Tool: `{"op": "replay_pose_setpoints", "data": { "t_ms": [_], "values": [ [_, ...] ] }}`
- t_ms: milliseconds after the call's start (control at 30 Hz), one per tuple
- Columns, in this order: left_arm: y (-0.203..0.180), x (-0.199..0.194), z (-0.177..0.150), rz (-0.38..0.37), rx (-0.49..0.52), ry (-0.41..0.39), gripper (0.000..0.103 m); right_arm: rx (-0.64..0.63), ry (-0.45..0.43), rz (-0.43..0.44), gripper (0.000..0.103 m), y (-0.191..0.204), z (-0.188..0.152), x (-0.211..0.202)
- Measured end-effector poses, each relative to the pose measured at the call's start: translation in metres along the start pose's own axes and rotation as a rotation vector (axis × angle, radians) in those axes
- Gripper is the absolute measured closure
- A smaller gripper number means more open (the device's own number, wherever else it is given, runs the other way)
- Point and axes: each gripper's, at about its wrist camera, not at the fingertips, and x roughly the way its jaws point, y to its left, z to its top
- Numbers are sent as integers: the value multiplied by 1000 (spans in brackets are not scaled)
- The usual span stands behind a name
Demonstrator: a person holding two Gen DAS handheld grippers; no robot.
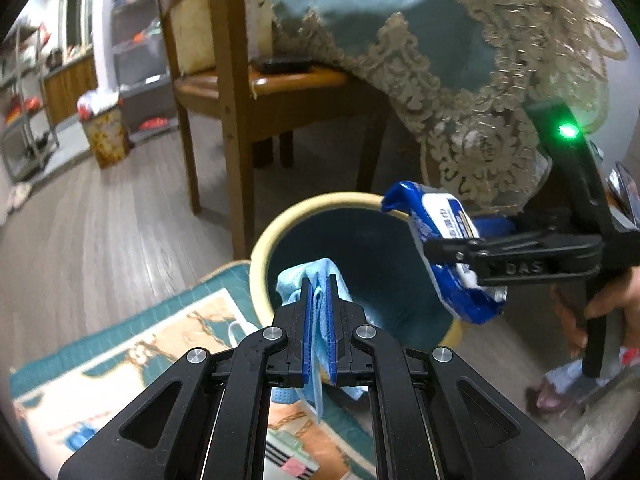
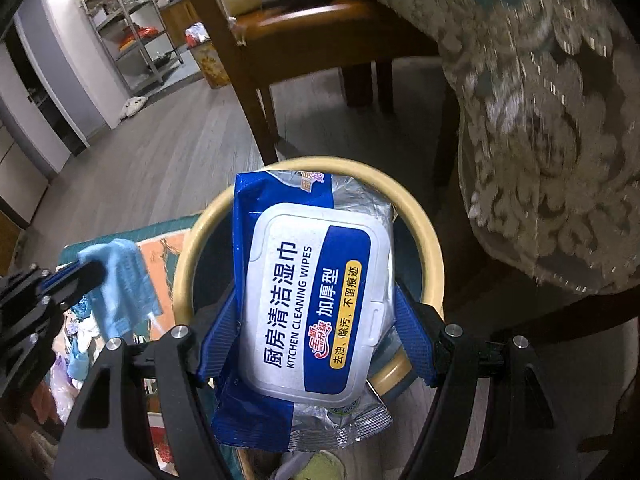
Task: Collect trash
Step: 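Carry the wipes pack and blue mask over the bin and release both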
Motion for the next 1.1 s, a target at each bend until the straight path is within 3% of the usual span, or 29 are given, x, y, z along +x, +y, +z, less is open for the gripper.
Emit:
{"op": "replay_pose_setpoints", "data": {
  "t_ms": [300,467,633,833,1100],
  "values": [
    [-3,29,-9,-6,-52,30,96,-13,51,2,31,4,-2,18],
    [-5,36,-8,-2,-56,28,95,-28,23,2,21,7,-1,18],
    [2,35,-7,18,-73,28,69,-4,21,-4,20,1,2,19],
    [13,29,-7,8,-116,21,69,1,6,-14,20,1,2,16],
    [14,13,-9,45,-73,11,68,-4,-10,-23,14,4,4,9]
  ]
}}
